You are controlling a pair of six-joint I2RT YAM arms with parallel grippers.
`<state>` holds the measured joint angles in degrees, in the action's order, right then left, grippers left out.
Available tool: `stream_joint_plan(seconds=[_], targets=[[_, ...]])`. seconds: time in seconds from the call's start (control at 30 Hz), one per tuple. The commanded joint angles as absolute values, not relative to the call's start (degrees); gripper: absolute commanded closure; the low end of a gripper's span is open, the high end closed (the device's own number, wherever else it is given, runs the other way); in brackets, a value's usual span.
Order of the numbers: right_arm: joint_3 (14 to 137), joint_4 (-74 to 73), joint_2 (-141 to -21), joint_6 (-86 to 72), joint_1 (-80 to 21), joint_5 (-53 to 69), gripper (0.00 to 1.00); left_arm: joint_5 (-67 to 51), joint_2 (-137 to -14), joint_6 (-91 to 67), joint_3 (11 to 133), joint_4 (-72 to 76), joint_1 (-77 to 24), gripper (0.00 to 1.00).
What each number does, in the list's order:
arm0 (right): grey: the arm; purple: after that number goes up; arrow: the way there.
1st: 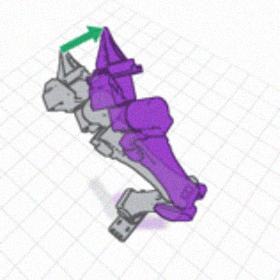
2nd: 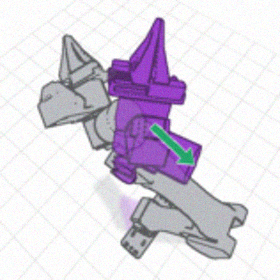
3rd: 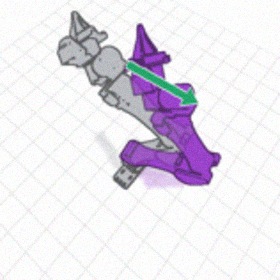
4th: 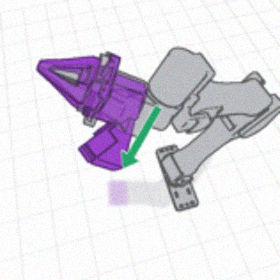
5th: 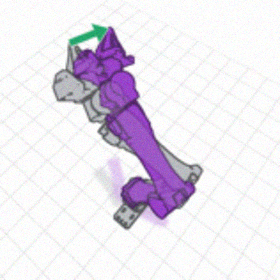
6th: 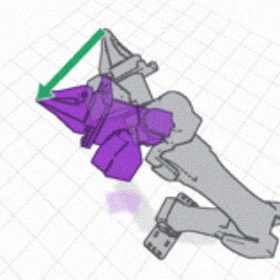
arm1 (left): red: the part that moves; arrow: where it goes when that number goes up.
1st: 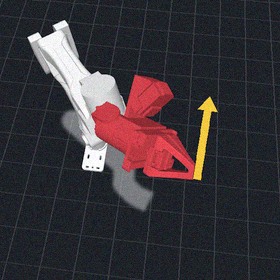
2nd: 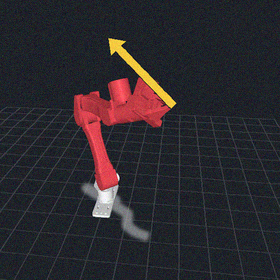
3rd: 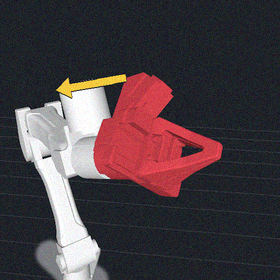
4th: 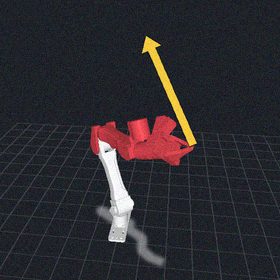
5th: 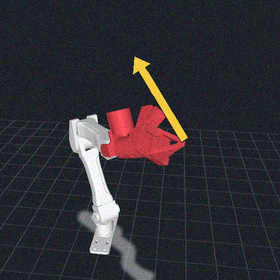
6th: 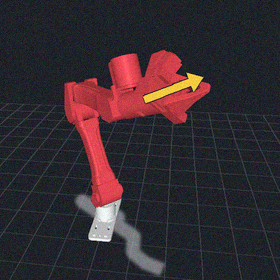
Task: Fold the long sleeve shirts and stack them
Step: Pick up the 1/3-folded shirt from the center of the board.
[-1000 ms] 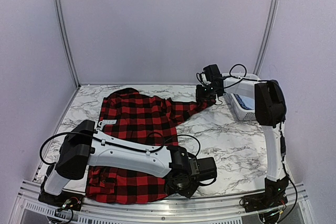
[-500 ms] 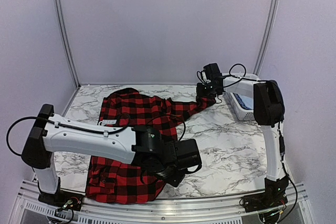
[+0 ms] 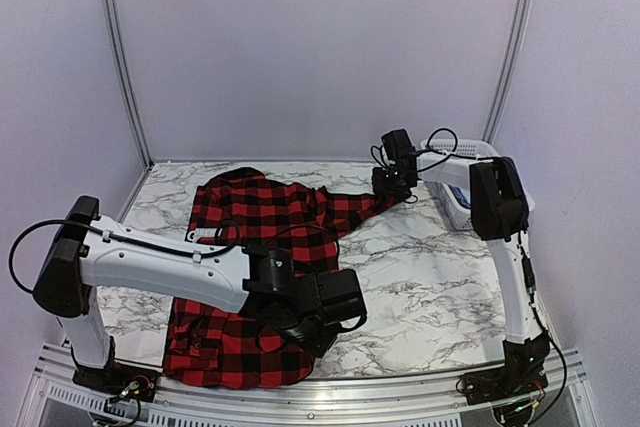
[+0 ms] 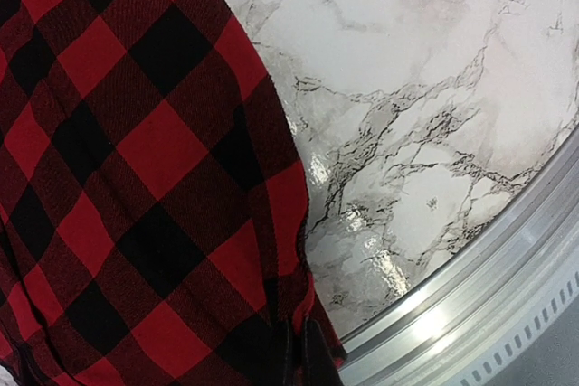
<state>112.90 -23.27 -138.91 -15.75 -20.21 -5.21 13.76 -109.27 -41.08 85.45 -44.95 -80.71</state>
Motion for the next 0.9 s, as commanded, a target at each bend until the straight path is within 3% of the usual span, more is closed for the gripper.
stream_joint_plan(seconds=[0.0,0.07,0.33,0.87], targets=[[116.93,-24.72,-141.08,-15.57,-19.78,-6.29,0.66,12.65,-105.87,-40.70,83.65,-42.73,-79.88,1.00],[117.43,-24.70,-141.58,-15.80,-19.78,-5.95,0.68,12.21,-105.06,-40.97,82.41,-41.90,-79.61,1.00],[119.72,-24.69,-141.06,-16.95,-19.94,-4.73,1.00,10.76,-102.31,-41.79,78.45,-38.78,-78.92,1.00],[115.40,-7.72,-126.39,-21.66,-26.38,-1.11,1.00,6.95,-90.01,-52.88,58.47,-23.37,-77.74,1.00]])
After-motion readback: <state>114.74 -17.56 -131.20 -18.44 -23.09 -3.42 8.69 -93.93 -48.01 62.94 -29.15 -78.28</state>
